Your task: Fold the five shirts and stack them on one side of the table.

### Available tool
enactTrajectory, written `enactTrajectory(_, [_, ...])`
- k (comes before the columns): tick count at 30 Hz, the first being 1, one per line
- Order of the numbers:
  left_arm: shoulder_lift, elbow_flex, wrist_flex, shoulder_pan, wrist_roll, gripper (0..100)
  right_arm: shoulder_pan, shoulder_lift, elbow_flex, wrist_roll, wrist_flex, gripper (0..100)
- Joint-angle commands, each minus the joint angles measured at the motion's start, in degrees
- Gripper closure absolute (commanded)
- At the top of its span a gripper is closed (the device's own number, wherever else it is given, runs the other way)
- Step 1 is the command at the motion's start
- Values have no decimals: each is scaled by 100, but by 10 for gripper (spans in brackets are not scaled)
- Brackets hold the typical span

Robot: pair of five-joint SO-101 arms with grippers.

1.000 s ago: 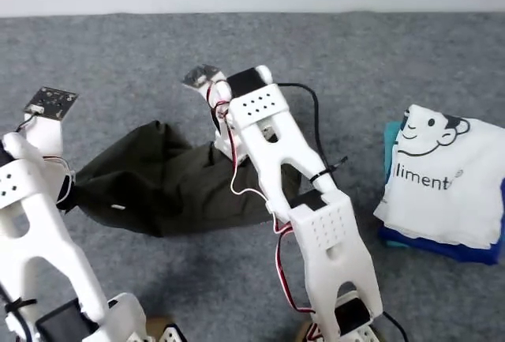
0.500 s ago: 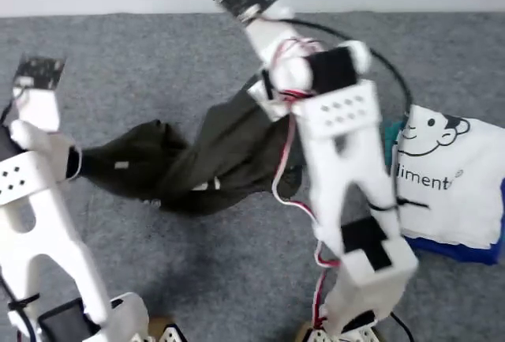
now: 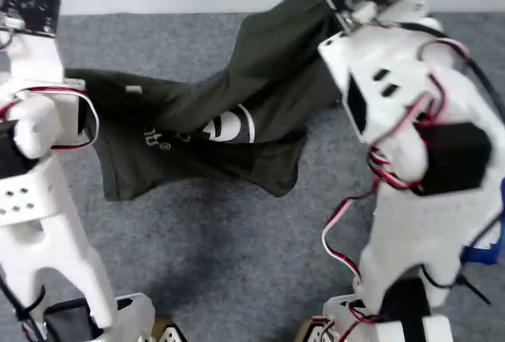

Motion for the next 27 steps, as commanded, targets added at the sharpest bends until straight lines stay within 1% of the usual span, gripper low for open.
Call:
enactTrajectory(1, [-18, -743, 9, 9, 44, 995, 277, -505, -325, 193, -338, 988])
enactTrajectory(6, [-44, -1130, 220, 35, 26, 995, 435, -734, -290, 316, -312, 988])
enactTrajectory(8, [-53, -1077, 492, 44, -211, 995, 435, -743, -290, 325, -207, 988])
enactTrajectory(11, [-123, -567, 484, -44, -580, 995, 400, -673, -229, 290, 163, 988])
enactTrajectory(14, [-369, 215, 484, -220, -1125, 995, 426, -593, -88, 281, 251, 988])
enactTrajectory(18, [-897, 1314, 484, -396, -2338, 989, 391, -497, -44, 281, 295, 988])
enactTrajectory(21, [-1336, 1824, 475, -677, -2971, 920, 391, -338, 149, 281, 295, 988])
enactTrajectory(24, [-1574, 2123, 466, -1011, -3103, 853, 391, -189, 281, 281, 295, 988])
enactTrajectory(27, [-1591, 2343, 466, -1204, -3121, 843, 295, -48, 299, 158, 303, 988])
